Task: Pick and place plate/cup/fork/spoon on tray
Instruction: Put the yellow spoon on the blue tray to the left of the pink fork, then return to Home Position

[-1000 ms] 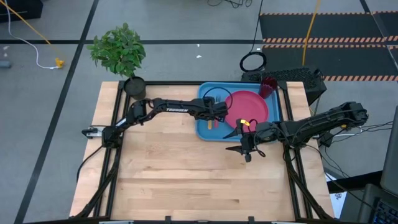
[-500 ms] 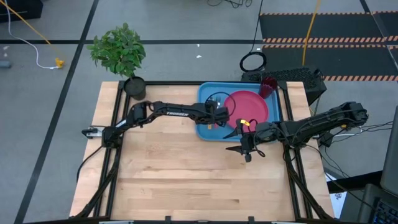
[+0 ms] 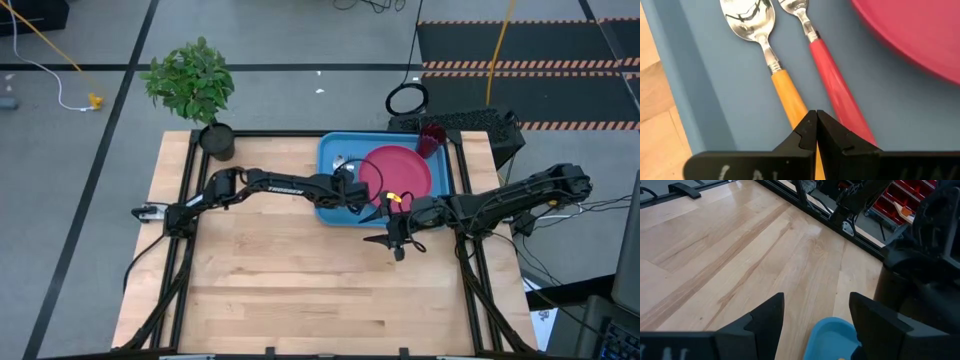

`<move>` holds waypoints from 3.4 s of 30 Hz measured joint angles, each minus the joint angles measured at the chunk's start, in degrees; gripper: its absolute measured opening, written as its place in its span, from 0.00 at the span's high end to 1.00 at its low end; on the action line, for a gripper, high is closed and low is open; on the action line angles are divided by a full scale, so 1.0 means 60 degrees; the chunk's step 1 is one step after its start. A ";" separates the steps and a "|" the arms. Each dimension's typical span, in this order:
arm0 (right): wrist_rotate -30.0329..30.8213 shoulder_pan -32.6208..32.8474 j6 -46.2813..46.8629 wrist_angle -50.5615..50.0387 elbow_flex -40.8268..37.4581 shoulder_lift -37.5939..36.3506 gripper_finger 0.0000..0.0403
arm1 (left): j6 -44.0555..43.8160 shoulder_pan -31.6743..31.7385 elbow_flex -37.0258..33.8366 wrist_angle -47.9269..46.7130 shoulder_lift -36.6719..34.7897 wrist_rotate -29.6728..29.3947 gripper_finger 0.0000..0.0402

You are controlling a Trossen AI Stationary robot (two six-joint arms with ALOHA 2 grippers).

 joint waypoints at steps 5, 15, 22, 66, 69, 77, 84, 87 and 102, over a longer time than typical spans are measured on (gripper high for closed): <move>-0.0001 0.0002 0.0000 -0.0048 0.0000 0.0000 0.46 | 0.0158 -0.0003 0.0000 -0.0212 0.0000 0.0012 0.98; 0.0002 -0.0001 0.0004 -0.0117 0.0000 0.0000 0.46 | 0.0747 -0.0021 0.0000 -0.0280 0.0000 0.0320 0.98; -0.0002 0.0002 0.0007 -0.0113 0.0000 0.0000 0.46 | 0.1053 0.0079 0.0000 -0.0267 0.0087 0.0315 0.98; 0.1512 -0.0520 0.0135 -0.1503 0.0007 -0.3122 0.48 | 0.4955 -0.0983 0.0135 -0.1139 -0.2849 -0.1936 0.98; 0.1488 -0.0567 0.0252 -0.1606 0.0007 -0.3579 0.52 | 0.4809 -0.1276 0.0110 -0.1469 -0.2848 -0.2054 0.98; 0.1474 -0.0584 0.1179 -0.2030 0.0007 -0.4165 0.76 | 0.4919 -0.1999 -0.1087 -0.0516 -0.2812 -0.2430 0.98; 0.1415 -0.0584 0.1976 -0.2855 0.0007 -0.4164 0.97 | 0.5439 -0.2319 -0.1981 0.0574 -0.2819 -0.2354 0.98; 0.0958 -0.0581 0.2368 -0.3222 0.0007 -0.4171 0.99 | 0.5419 -0.2387 -0.2402 0.0614 -0.2910 -0.2269 0.98; 0.0842 -0.0319 0.3336 -0.2372 -0.1511 -0.4621 1.00 | 0.6998 -0.2619 -0.9095 0.6947 -0.7754 -0.0467 0.98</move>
